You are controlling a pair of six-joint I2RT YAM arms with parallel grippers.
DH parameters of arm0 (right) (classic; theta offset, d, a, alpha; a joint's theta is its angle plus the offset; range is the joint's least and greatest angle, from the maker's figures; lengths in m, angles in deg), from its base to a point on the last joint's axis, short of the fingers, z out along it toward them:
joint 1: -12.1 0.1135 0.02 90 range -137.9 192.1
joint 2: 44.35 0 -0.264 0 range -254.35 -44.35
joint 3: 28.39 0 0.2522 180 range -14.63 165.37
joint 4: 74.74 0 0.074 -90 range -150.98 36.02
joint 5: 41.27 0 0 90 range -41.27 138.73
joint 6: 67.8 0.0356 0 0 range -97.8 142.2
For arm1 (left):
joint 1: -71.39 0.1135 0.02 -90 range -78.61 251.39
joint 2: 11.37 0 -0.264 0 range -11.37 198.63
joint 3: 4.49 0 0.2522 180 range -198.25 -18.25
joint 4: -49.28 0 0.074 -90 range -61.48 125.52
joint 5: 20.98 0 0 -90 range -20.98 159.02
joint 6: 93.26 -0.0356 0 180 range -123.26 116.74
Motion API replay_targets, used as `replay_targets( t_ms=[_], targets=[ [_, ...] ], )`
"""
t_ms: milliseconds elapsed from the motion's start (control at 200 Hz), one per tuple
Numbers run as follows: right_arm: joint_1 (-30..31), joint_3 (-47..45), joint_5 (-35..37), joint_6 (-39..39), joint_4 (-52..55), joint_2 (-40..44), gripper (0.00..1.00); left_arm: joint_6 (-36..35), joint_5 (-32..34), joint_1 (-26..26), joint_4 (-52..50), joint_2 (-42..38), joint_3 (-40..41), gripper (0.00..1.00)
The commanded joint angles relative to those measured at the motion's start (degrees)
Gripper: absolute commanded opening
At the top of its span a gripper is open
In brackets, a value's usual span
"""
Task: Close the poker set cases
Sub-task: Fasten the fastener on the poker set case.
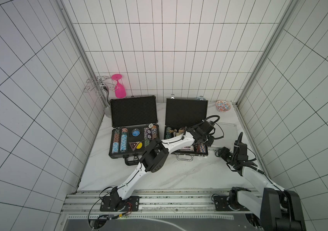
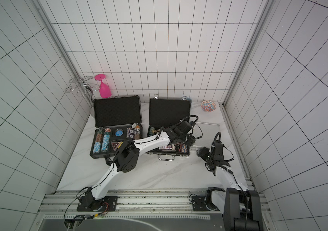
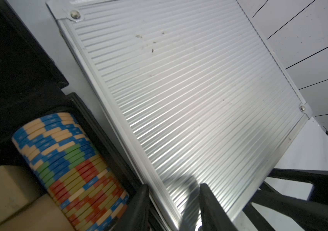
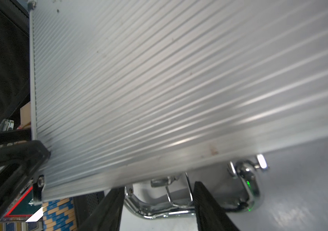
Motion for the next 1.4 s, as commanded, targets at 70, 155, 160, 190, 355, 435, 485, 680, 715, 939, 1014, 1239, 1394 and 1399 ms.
replay_targets(
  t_ms=[70,155,160,190,355,435,485,680,715,939,1014,1239,1394,1399],
  targets=[
    [-0.48,-2.67,0.3,0.13,1.54,-0.42,0.57,-1.12,1.66,-0.07,-6.29,3.13,0.71,0.42],
    [-0.48,-1.18,5.07,0.05,5.43,-0.45,0.59,-1.03,1.69,-0.07,-6.28,3.05,0.71,0.42],
    [-0.48,-1.05,5.32,0.05,5.6,-0.45,0.59,-1.03,1.73,-0.1,-6.23,3.04,0.67,0.42],
    [-0.49,-0.72,6.03,-0.32,6.15,-0.52,0.6,-0.94,1.75,-0.05,-6.19,3.2,0.62,0.42],
    [-0.49,0.42,2.49,-2.38,4.25,-3.75,0.61,-0.68,1.67,-0.13,-6.19,3.41,0.7,0.42],
    [-0.57,0.74,0.0,-3.55,3.26,-5.5,0.62,-0.76,1.75,-0.13,-6.27,3.39,0.8,0.42],
    [-0.51,0.34,-1.92,-4.08,2.08,-5.63,0.62,-0.8,1.82,-0.13,-6.24,3.31,0.81,0.42],
    [-0.51,-0.75,-4.89,-4.25,0.6,-4.36,0.62,-0.85,1.85,-0.13,-6.19,3.18,0.45,0.42],
    [-0.56,-0.67,-5.33,-4.1,0.8,-4.08,0.62,-0.85,1.83,-0.13,-6.15,3.29,0.36,0.42],
    [-0.57,-0.51,-6.58,-2.45,1.52,0.08,0.61,-0.85,2.82,-0.14,-7.12,4.07,0.22,0.41],
    [-0.65,-0.23,-6.7,-1.99,1.68,0.69,0.61,-1.02,3.61,-0.15,-7.76,4.06,0.63,0.4],
    [-0.82,0.7,-6.22,-1.62,1.65,0.61,0.61,-0.94,3.5,-0.15,-7.33,3.62,2.47,0.4],
    [-1.05,1.03,-6.06,-1.72,1.49,0.12,0.61,-0.87,3.14,-0.13,-7.15,3.7,2.47,0.4],
    [-1.03,1.11,-5.96,-1.71,1.48,0.15,0.61,-0.86,3.11,-0.13,-7.15,3.72,2.47,0.4]
  ],
)
